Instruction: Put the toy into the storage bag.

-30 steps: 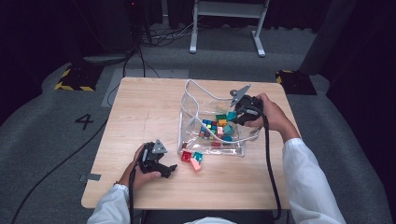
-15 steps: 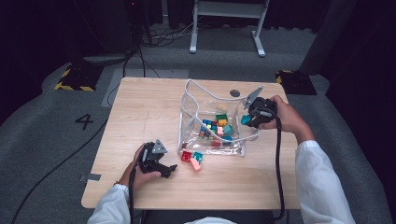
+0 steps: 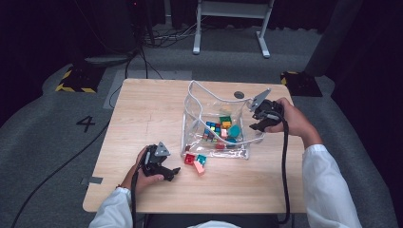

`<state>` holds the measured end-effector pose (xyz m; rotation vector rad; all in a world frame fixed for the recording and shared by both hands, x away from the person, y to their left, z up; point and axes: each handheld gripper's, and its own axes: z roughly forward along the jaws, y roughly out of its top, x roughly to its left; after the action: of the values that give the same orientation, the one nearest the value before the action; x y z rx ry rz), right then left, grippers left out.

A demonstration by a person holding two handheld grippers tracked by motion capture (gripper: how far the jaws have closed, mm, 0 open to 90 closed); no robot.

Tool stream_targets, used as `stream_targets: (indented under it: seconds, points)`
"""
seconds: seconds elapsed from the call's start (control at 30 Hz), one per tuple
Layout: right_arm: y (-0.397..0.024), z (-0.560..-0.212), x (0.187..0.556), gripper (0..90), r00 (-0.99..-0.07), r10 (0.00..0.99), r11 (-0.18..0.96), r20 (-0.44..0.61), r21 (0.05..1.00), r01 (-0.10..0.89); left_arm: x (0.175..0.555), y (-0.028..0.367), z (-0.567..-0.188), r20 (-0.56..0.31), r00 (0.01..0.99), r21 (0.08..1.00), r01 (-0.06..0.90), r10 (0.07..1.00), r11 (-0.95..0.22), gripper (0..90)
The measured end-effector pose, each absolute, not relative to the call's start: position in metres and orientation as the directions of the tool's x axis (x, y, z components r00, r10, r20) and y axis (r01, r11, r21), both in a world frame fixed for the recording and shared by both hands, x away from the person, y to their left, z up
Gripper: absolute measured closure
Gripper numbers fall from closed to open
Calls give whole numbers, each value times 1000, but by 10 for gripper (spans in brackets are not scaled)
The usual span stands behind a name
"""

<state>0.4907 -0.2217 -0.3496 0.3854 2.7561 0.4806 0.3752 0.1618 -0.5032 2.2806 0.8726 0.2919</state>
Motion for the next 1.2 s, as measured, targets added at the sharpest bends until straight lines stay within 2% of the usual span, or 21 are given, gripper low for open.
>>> stream_targets:
  seconds: [0.03, 0.1, 0.27, 0.4, 0.53, 0.63, 0.9, 1.2]
  points:
    - [-223, -348, 488, 533, -909, 331, 896, -255, 386, 218, 375, 162, -503, -29, 751, 660, 510, 660, -551, 46]
    - [-227, -345, 488, 502, -909, 314, 881, -273, 441, 172, 375, 162, -503, -29, 751, 660, 510, 660, -551, 46]
    - [-235, -338, 480, 423, -894, 365, 835, -260, 516, 190, 375, 162, -503, -29, 751, 660, 510, 660, -551, 46]
    - [-243, -333, 473, 383, -890, 363, 796, -277, 588, 142, 375, 162, -503, -29, 751, 660, 510, 660, -551, 46]
    - [-252, -328, 464, 334, -866, 424, 743, -263, 648, 167, 375, 162, -503, -29, 751, 660, 510, 660, -551, 46]
    - [-259, -324, 460, 316, -856, 442, 703, -268, 697, 145, 375, 162, -503, -29, 751, 660, 510, 660, -551, 46]
    - [-280, -315, 443, 280, -819, 500, 642, -283, 756, 130, 375, 162, -503, -28, 752, 661, 509, 659, -552, 46]
    - [-304, -321, 428, 273, -786, 546, 606, -289, 784, 133, 375, 162, -503, -29, 751, 660, 511, 660, -552, 46]
